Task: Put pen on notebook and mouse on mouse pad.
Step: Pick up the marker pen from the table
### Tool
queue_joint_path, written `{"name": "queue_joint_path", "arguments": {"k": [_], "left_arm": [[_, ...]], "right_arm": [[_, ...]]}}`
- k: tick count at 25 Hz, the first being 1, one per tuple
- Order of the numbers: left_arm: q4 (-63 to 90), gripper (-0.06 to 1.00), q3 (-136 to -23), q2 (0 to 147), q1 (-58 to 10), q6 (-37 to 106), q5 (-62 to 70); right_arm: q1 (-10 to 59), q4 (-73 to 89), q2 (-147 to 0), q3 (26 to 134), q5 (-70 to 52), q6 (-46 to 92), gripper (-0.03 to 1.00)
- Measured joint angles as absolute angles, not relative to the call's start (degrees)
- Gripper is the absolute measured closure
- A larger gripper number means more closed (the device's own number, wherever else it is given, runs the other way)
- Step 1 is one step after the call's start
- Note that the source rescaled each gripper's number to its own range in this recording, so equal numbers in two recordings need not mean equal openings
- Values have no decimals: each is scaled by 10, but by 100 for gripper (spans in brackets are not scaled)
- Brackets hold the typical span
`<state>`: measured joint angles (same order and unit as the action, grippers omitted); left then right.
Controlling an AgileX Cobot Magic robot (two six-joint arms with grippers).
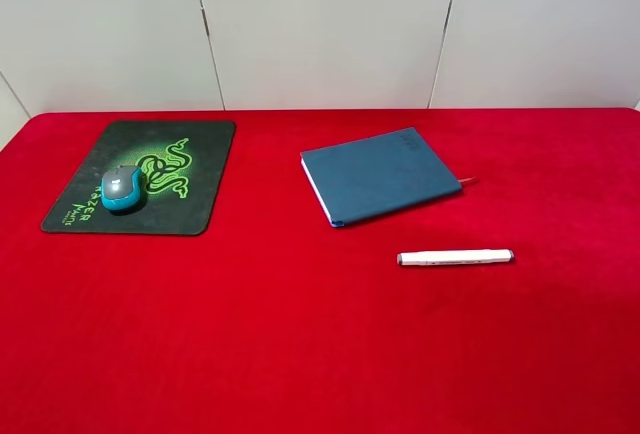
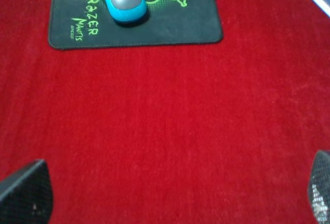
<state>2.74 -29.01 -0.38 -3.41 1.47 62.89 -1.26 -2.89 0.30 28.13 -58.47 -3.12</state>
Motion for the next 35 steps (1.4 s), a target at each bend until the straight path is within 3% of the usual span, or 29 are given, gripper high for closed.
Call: {"name": "queue_joint_path", "arguments": {"k": [35], "left_arm": [[27, -5, -282, -4, -34, 20, 611]], "right_arm": [[-13, -29, 3, 281, -585, -31, -3]]}}
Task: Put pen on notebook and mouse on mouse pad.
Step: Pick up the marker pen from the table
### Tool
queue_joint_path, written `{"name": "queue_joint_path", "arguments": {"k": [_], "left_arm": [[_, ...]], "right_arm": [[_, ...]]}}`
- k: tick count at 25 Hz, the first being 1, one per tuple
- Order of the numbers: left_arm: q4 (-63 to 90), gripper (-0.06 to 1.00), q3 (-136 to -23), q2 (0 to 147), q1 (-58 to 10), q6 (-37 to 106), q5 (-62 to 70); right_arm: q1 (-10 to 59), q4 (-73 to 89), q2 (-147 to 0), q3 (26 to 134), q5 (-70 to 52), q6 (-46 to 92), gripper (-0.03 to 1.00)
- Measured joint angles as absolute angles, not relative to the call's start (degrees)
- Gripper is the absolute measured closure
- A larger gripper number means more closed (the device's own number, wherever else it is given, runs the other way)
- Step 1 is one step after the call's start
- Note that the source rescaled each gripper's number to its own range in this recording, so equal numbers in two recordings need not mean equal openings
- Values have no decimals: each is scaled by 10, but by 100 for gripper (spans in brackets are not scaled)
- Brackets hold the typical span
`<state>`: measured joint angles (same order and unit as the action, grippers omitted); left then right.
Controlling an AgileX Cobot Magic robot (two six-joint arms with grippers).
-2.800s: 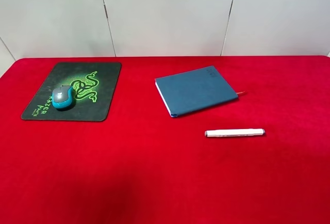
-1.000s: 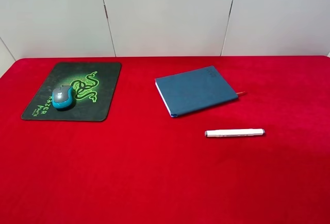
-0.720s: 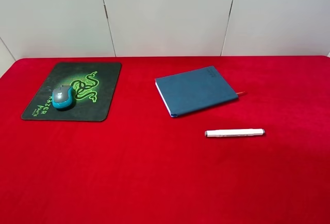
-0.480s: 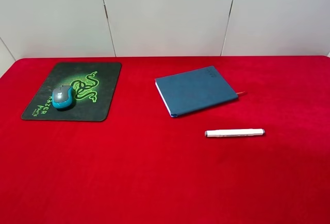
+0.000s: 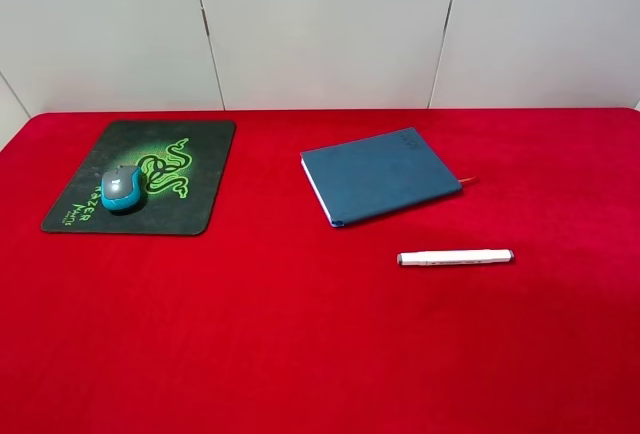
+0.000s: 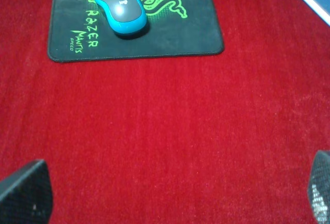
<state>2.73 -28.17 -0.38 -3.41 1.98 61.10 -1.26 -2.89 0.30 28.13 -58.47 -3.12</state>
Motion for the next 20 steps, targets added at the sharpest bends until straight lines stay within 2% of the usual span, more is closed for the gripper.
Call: {"name": "queue_joint_path", "arguments": {"k": [15, 20], "left_arm": [[27, -5, -282, -4, -34, 20, 611], [27, -5, -282, -4, -34, 20, 607]], "right_arm": [[-13, -11, -1, 281, -585, -31, -3], [-13, 16, -100, 288, -583, 0, -3]]}}
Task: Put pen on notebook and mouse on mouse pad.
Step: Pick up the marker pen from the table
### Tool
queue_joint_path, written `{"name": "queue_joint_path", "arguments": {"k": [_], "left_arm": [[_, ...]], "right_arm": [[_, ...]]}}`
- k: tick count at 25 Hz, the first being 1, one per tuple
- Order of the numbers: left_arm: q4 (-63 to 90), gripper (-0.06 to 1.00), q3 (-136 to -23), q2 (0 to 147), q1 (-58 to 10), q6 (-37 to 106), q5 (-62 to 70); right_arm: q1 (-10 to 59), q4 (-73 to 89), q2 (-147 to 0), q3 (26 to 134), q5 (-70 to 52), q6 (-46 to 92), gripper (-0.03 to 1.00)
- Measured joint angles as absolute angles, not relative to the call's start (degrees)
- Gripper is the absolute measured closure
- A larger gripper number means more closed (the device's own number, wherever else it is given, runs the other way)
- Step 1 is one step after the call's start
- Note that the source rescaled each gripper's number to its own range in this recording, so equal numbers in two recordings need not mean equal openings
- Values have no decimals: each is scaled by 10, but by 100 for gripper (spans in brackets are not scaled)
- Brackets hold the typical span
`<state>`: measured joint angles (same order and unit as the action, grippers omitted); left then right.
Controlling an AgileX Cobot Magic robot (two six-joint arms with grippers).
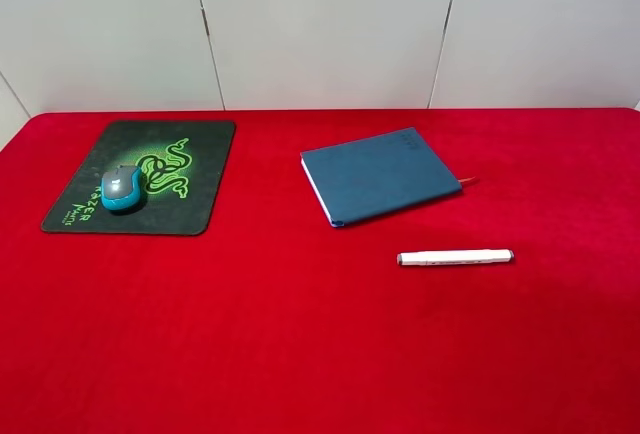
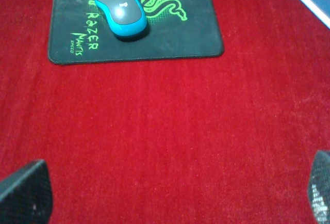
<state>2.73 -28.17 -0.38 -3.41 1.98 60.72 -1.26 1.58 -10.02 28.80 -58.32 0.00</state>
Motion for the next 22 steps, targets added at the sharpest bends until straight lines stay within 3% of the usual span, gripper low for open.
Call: {"name": "queue_joint_path", "arguments": {"k": [12, 22], "left_arm": [[27, -5, -282, -4, -34, 20, 607], [27, -5, -282, -4, -34, 20, 607]], "right_arm": [[-7, 39, -454, 433, -498, 175, -3], [157, 44, -705, 499, -465, 304, -3]]}}
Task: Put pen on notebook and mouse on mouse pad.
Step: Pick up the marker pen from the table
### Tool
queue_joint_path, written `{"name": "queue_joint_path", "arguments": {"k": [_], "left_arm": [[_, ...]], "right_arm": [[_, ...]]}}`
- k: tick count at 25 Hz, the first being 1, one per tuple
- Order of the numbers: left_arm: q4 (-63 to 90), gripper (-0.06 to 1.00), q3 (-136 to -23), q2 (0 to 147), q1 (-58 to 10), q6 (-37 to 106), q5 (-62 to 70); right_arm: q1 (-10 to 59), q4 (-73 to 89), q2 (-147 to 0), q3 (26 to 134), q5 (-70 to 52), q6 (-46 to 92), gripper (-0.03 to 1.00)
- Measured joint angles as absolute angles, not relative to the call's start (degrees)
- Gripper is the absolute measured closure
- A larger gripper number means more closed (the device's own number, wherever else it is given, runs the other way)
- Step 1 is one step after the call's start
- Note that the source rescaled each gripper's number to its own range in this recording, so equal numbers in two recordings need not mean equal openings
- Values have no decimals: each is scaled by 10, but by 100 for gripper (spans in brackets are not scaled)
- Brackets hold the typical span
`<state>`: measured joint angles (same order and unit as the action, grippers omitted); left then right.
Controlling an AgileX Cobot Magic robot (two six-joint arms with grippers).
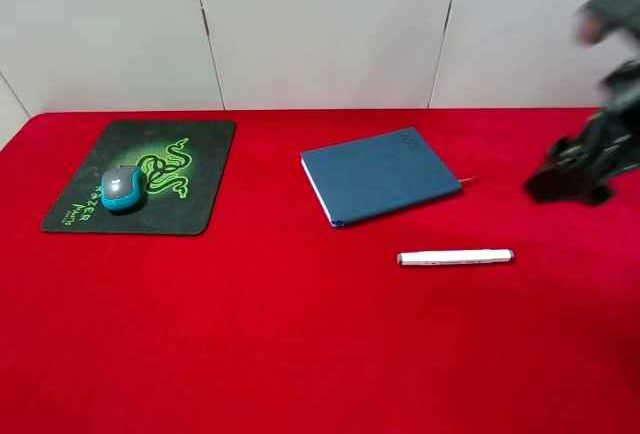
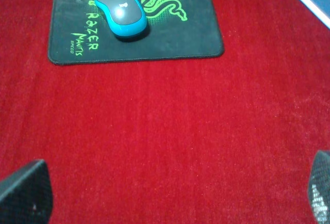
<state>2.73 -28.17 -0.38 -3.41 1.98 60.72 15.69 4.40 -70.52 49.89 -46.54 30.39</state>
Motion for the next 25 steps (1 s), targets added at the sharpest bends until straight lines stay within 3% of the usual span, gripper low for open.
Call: {"name": "queue_joint_path", "arguments": {"k": [8, 25], "left_arm": [[27, -5, -282, -4, -34, 20, 607], [27, -5, -282, -4, -34, 20, 607]], "right_arm": [[226, 40, -863, 541, -450, 346, -3], [227, 29, -1045, 551, -375, 371, -3]]}}
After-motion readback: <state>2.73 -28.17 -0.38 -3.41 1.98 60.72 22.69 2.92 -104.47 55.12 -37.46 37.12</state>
